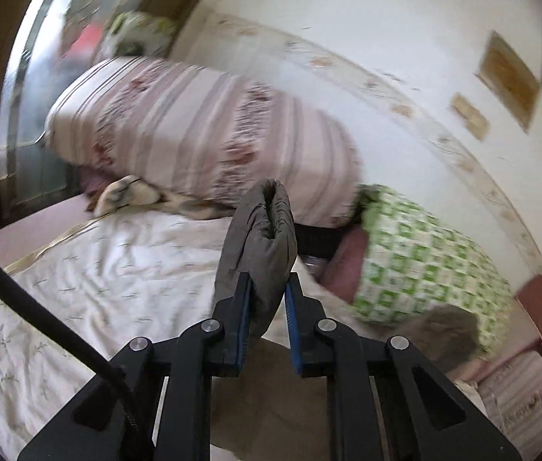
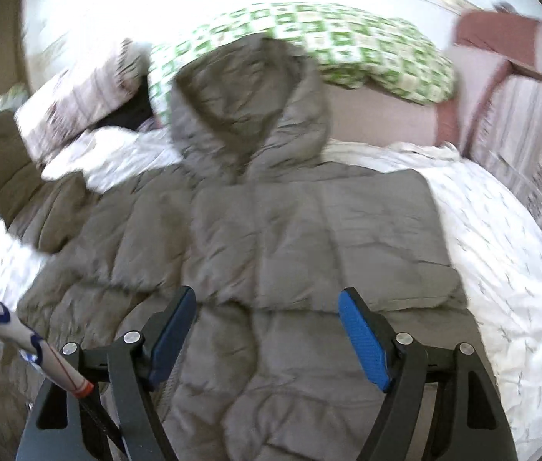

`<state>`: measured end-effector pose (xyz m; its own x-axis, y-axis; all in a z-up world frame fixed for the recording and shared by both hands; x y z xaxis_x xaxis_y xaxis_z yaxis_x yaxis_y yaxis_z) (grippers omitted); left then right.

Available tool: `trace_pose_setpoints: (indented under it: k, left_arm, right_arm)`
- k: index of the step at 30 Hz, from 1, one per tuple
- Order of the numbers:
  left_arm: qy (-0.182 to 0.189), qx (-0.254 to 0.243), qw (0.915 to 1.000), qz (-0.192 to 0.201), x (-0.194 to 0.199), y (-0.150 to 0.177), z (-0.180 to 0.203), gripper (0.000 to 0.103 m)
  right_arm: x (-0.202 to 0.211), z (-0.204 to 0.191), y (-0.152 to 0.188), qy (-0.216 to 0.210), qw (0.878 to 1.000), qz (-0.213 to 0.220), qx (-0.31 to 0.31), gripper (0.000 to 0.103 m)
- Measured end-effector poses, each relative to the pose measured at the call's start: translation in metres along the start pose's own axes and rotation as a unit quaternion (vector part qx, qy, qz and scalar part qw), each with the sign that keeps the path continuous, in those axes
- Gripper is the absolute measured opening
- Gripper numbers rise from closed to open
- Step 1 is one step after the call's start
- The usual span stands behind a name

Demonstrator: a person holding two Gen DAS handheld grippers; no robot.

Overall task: Fold large clothes
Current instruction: 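Fold the held sleeve across the jacket chest with the left tool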

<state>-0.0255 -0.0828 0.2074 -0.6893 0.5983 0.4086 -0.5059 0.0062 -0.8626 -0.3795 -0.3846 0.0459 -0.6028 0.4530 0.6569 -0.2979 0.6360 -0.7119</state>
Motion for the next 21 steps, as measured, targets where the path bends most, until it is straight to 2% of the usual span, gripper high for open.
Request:
trace_pose_setpoints:
  k: [6,11,16,21]
  left_arm:
    - [0.046,-0.054,0.9975,-0.002,0.027,-0.004,0.085,0.016]
    - [0.085,-0.103,0.991,-0.013,0.04,0.01,0.167,0.016]
    - [0.141,-0.144,0.9789,-0.036,0.039,0.041,0.25,0.016]
    - [0.181,-0.175,0.9654,-0.069,0.03,0.087,0.317,0.016]
  right_arm:
    - [0.017,0.043,-0.018,0.018,0.997,0.03,-0.063,0.081]
    - [0.024,0.071,-0.029,0.025,0.994,0.039,-0.097,0.081]
    - [0.033,0.092,-0.037,0.028,0.99,0.05,-0.125,0.081]
    - [0.042,0.107,-0.043,0.054,0.986,0.074,-0.137,0.081]
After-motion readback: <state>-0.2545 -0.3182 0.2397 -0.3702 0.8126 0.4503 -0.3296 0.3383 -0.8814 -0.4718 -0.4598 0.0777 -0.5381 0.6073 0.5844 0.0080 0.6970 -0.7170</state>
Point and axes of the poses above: each gripper's, at about its wrist camera, not at the fingertips, and x roughly against the way its jaws point, z to its right, y to its underside, the point moved 1 cm from there along -x, roughly the way its jaws point, and after that the axes turned 12 degrees about -x, right-handed, at the moved point
